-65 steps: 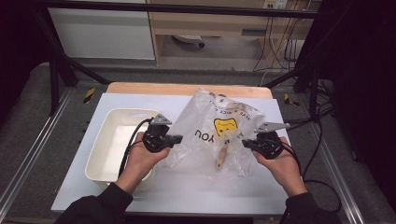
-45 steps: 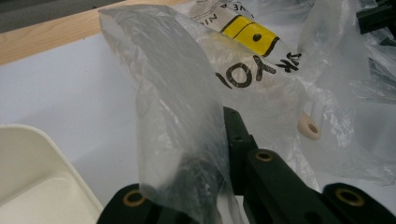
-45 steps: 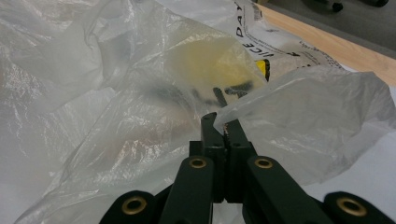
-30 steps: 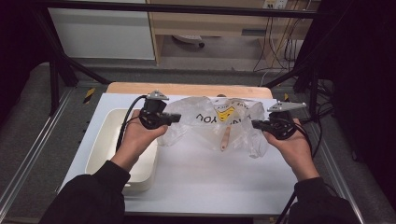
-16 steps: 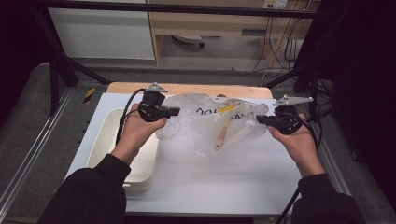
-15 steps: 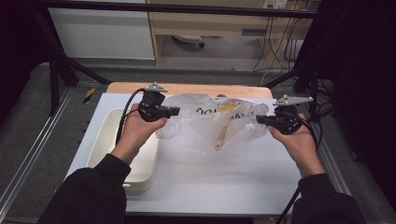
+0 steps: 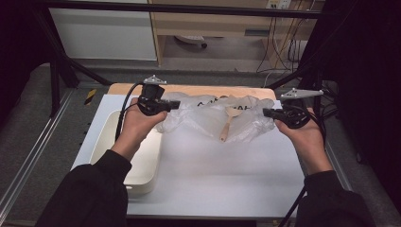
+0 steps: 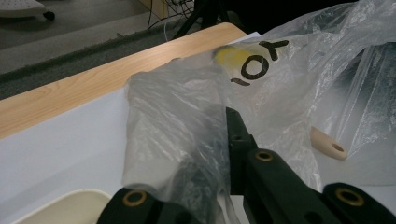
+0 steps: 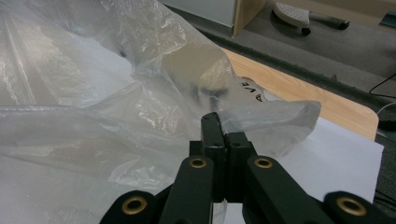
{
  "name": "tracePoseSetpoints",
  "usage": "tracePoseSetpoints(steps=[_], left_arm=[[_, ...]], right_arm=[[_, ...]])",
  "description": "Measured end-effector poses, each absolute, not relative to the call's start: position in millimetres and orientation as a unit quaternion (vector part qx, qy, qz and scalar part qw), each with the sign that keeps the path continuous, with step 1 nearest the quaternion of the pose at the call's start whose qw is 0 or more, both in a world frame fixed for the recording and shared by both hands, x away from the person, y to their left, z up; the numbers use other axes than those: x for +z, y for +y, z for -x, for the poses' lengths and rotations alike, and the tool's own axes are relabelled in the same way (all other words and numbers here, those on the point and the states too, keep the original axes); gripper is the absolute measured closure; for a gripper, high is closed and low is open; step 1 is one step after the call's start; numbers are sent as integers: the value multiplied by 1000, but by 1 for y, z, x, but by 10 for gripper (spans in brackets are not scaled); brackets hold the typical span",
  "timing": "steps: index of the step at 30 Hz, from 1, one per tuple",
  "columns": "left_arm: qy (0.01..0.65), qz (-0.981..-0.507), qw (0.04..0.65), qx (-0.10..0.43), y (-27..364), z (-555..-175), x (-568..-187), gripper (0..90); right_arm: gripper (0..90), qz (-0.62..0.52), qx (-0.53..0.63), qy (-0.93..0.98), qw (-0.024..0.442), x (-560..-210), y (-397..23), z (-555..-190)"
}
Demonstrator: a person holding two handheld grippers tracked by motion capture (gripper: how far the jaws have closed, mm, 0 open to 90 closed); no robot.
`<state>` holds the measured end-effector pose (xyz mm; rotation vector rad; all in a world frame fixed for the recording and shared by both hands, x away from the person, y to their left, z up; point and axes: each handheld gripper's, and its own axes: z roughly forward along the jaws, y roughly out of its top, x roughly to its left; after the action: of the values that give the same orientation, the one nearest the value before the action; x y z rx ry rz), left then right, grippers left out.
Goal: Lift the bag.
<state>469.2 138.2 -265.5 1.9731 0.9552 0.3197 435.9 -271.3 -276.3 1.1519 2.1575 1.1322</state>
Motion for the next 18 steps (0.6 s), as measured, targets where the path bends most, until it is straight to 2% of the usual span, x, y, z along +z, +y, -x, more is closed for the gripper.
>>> tracePoseSetpoints(steps=[18], left_arm=[[401,-784,453,142,144,-489,-252,900]], right_arm=[[900,-427,423,764,235,-252,-280,-453]])
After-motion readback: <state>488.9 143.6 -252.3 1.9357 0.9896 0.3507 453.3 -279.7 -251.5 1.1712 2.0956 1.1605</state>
